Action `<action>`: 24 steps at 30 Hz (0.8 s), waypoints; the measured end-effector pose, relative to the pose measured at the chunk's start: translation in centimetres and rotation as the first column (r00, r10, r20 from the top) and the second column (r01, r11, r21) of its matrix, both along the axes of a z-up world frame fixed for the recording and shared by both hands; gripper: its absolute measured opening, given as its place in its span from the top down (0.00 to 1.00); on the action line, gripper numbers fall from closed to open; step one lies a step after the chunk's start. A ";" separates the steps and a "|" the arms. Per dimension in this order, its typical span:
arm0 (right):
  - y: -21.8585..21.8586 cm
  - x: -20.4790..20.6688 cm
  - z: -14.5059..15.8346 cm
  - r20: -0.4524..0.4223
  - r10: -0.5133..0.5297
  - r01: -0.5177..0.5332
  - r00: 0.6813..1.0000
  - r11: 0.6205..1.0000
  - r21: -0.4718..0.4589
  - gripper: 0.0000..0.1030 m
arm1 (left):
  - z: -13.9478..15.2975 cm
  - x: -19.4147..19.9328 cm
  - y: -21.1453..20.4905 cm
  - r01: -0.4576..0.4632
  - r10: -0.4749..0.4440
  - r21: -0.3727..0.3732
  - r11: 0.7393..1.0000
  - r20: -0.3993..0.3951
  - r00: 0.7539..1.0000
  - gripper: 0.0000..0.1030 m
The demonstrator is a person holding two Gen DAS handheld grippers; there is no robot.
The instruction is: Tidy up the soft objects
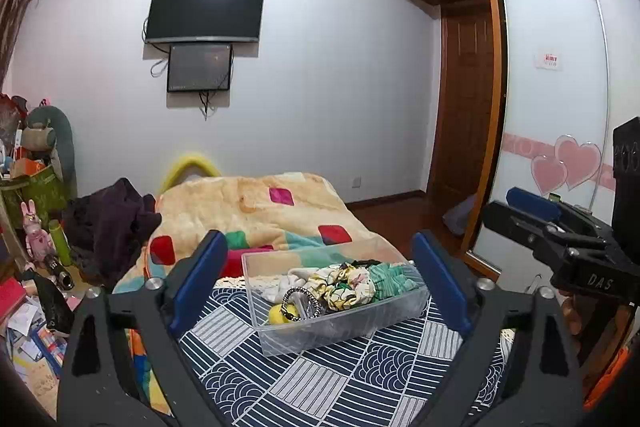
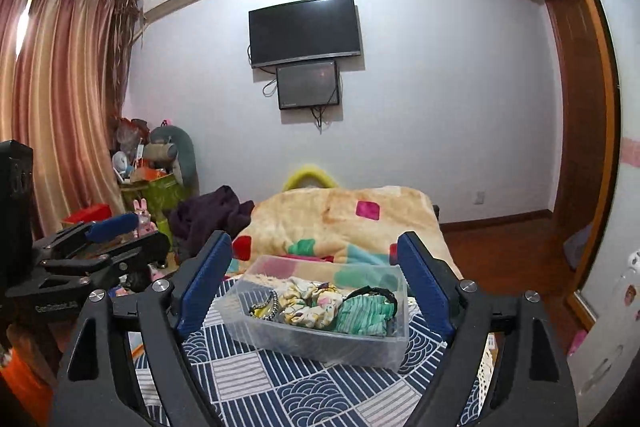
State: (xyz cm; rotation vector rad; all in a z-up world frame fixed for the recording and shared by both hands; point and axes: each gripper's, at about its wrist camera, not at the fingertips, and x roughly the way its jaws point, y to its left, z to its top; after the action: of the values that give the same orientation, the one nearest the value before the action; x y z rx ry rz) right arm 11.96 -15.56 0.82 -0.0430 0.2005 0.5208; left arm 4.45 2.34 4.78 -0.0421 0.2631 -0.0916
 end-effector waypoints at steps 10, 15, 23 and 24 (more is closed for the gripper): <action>-0.3 -1.1 -0.1 0.025 -0.007 0.007 1.000 1.000 0.014 0.00 | 0.2 -1.7 -0.1 -0.017 0.017 -0.006 1.000 0.025 1.000 0.01; -0.4 -1.4 0.0 0.029 -0.008 0.007 1.000 1.000 0.016 0.00 | 0.1 -1.9 -0.1 -0.015 0.015 -0.006 1.000 0.026 1.000 0.01; -0.9 -1.9 -0.3 0.034 -0.010 0.009 0.999 1.000 0.021 0.00 | 0.0 -1.9 -0.4 -0.014 0.014 0.001 1.000 0.030 0.999 0.01; -0.9 -2.0 -0.4 0.035 -0.009 0.009 0.999 1.000 0.022 0.00 | 0.0 -1.9 -0.4 -0.015 0.015 0.000 1.000 0.030 0.999 0.01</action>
State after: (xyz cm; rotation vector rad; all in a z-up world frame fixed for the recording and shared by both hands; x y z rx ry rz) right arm 9.98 -16.48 0.46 -0.0301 0.1610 0.5127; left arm 2.55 1.97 4.76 -0.0429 0.2328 -0.0777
